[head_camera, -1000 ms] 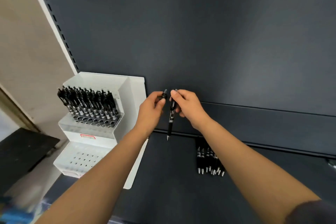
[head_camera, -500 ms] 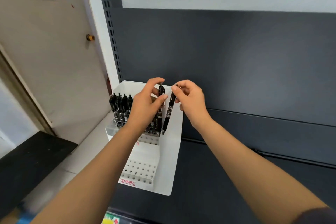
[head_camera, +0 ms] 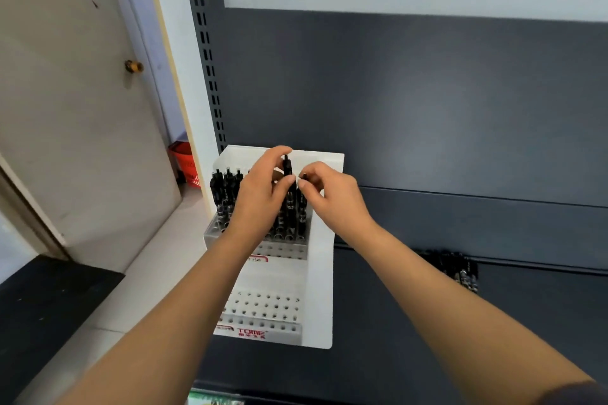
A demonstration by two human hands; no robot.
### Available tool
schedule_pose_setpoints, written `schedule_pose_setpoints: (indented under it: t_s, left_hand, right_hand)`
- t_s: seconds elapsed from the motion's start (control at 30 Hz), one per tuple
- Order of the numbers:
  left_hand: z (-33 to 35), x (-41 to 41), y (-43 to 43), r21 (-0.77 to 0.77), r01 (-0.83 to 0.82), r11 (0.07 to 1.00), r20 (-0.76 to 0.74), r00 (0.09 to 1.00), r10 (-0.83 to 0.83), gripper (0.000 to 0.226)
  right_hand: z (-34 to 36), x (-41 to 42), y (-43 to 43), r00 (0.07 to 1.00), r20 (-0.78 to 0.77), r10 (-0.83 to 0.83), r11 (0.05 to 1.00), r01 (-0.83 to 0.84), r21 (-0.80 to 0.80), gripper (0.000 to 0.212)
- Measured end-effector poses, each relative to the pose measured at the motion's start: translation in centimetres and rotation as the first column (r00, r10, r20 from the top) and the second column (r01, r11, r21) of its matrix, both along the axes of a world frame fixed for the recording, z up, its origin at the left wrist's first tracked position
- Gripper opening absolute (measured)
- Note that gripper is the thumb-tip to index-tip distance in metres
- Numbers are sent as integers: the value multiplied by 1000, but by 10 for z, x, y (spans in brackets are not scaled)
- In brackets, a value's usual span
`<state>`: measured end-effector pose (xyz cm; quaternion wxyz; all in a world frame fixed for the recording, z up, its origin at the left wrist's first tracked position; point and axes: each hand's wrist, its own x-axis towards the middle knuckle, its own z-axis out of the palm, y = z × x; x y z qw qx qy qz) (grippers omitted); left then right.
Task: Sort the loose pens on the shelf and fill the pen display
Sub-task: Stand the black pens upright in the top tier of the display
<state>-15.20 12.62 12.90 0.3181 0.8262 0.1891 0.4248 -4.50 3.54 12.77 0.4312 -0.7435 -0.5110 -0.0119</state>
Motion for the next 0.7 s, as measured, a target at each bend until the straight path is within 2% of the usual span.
schedule_pose_setpoints:
  t_s: [0.13, 0.3, 0.5, 0.6, 0.7]
  left_hand:
    - [-2, 1, 0, 39, 13, 999, -12, 1000, -12, 40]
    - [-3, 2, 4, 86, 46, 995, -65, 997, -41, 41]
    - [-9, -6, 3, 67, 50, 996, -103, 994, -43, 39]
    - [-16, -6, 5, 134, 63, 989, -184, 982, -38, 33]
    - [-23, -6, 8, 200, 45, 979, -186, 983, -7, 26]
  right_hand:
    - [-9, -6, 3, 989, 132, -73, 993, 84, -81, 20]
    - [-9, -8, 2, 990, 84, -113, 990, 119, -78, 8]
    - [-7, -5, 3, 988, 106, -110, 986, 122, -114, 8]
    - [-8, -5, 3, 991, 92, -100, 988, 110, -109, 8]
    - [-7, -4, 3, 993, 81, -89, 989, 98, -106, 8]
